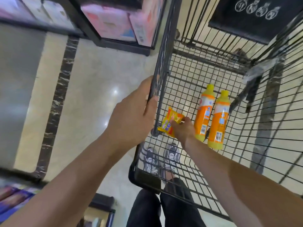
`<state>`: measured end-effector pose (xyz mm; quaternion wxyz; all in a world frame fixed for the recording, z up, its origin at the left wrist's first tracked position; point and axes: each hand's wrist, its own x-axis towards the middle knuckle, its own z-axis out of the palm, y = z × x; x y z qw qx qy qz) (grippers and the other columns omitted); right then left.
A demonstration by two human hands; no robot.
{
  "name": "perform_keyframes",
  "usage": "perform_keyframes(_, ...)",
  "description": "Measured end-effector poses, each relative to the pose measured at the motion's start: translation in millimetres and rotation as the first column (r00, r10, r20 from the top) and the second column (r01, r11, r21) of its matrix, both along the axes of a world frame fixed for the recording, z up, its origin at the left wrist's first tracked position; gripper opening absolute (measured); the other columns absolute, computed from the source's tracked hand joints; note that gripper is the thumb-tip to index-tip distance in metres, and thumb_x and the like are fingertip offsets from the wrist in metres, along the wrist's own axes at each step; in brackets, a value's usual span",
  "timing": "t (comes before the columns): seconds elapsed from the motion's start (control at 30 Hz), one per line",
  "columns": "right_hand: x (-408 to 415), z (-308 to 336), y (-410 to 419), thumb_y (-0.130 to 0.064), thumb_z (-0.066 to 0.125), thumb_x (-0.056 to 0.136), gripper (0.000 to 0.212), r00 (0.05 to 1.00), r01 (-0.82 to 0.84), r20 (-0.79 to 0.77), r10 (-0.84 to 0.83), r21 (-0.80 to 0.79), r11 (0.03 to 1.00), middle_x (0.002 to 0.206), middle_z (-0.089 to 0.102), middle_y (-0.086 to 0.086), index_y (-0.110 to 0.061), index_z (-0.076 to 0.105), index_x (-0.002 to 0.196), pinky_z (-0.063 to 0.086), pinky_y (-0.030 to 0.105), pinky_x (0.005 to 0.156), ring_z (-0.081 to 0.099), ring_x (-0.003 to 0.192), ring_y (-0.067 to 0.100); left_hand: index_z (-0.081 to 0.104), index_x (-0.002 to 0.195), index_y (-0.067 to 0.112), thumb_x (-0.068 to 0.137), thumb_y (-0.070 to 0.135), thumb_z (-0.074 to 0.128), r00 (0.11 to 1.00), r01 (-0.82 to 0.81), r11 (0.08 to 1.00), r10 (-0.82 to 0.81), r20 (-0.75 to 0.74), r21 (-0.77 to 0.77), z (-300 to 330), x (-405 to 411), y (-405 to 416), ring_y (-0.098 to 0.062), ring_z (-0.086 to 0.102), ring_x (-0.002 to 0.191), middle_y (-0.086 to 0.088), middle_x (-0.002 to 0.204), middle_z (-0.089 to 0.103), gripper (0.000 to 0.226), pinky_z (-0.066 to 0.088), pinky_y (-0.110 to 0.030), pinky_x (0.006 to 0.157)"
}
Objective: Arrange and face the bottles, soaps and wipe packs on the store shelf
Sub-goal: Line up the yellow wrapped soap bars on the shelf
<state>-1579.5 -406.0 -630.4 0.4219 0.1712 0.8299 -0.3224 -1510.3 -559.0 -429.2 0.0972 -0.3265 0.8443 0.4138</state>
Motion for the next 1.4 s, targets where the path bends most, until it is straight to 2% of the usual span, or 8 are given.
perform_keyframes(0.17,-7,13,-5,-0.054,0.057,0.096,0.061,0.999,-0.033,0.015,0.032,0.065,0.997,0.131,0.065,0.014,-0.016,0.048,0.143,0.053,0.046,0.101,0.065,0.116,0.037,0.038,0.147,0.056,0.107,0.04,0.049,0.997,-0.064,0.973,0.071,-0.022,0.221,2,5,-8,0.014,0.058,0.108,0.03,0.13,0.059,0.045,0.038,0.009,0.077)
perform_keyframes(0.3,-8,65,11,-0.044,0.039,0.107,0.047,0.967,-0.253,-0.025,0.254,0.044,0.967,0.13,0.061,0.014,-0.01,0.053,0.137,0.044,0.033,0.087,0.058,0.116,0.035,0.054,0.136,0.047,0.101,0.044,0.06,0.996,-0.09,0.962,0.085,0.031,0.258,13,20,-10,0.005,0.062,0.111,0.023,0.127,0.063,0.035,0.045,-0.01,0.087)
perform_keyframes(0.47,19,175,39,-0.041,0.044,0.106,0.026,0.887,-0.454,-0.121,0.445,-0.062,0.889,0.112,0.066,0.003,-0.025,0.064,0.112,0.042,0.031,0.074,0.059,0.095,0.022,0.067,0.119,0.038,0.101,0.039,0.06,0.993,-0.103,0.967,0.087,0.077,0.233,53,77,-11,0.01,0.062,0.099,0.021,0.113,0.067,0.019,0.043,-0.008,0.074)
perform_keyframes(0.6,64,273,57,-0.041,0.05,0.103,0.021,0.902,-0.422,-0.194,0.385,-0.212,0.882,0.098,0.073,-0.005,-0.032,0.068,0.095,0.056,0.045,0.084,0.069,0.091,0.021,0.071,0.109,0.037,0.1,0.034,0.061,0.98,-0.188,0.961,0.171,0.097,0.204,106,138,1,0.005,0.066,0.092,0.015,0.108,0.07,0.013,0.044,-0.011,0.068)
perform_keyframes(0.83,144,391,107,-0.026,0.068,0.097,0.014,0.843,-0.523,-0.367,0.392,-0.391,0.757,0.088,0.071,-0.016,-0.038,0.073,0.093,0.053,0.031,0.074,0.069,0.087,0.01,0.072,0.107,0.035,0.099,0.024,0.06,0.915,-0.399,0.894,0.404,0.018,0.202,186,251,62,-0.009,0.069,0.1,0.01,0.107,0.073,0.017,0.053,-0.034,0.091)
perform_keyframes(0.93,164,415,127,-0.02,0.068,0.097,0.015,0.778,-0.626,-0.429,0.459,-0.46,0.63,0.09,0.075,-0.011,-0.033,0.076,0.096,0.058,0.03,0.082,0.072,0.087,0.014,0.071,0.107,0.034,0.099,0.024,0.06,0.85,-0.509,0.846,0.523,-0.061,0.161,214,297,105,-0.006,0.069,0.099,0.011,0.107,0.073,0.017,0.054,-0.034,0.09)
perform_keyframes(1.07,189,417,150,-0.015,0.069,0.096,0.014,0.608,-0.79,-0.505,0.613,-0.456,0.408,0.085,0.075,-0.005,-0.027,0.076,0.095,0.049,0.016,0.066,0.068,0.075,0.009,0.07,0.105,0.038,0.098,0.024,0.059,0.722,-0.676,0.731,0.682,-0.118,0.093,222,366,188,-0.003,0.069,0.097,0.015,0.105,0.073,0.019,0.054,-0.031,0.088)
perform_keyframes(1.4,331,442,193,-0.025,0.069,0.096,0.017,0.261,-0.893,-0.567,0.781,-0.449,-0.027,0.089,0.076,-0.013,-0.041,0.073,0.091,0.059,0.039,0.077,0.073,0.084,0.016,0.074,0.094,0.04,0.094,0.028,0.063,0.314,-0.94,0.33,0.936,-0.161,0.084,258,536,381,-0.004,0.073,0.093,0.017,0.096,0.078,0.016,0.057,-0.044,0.096)
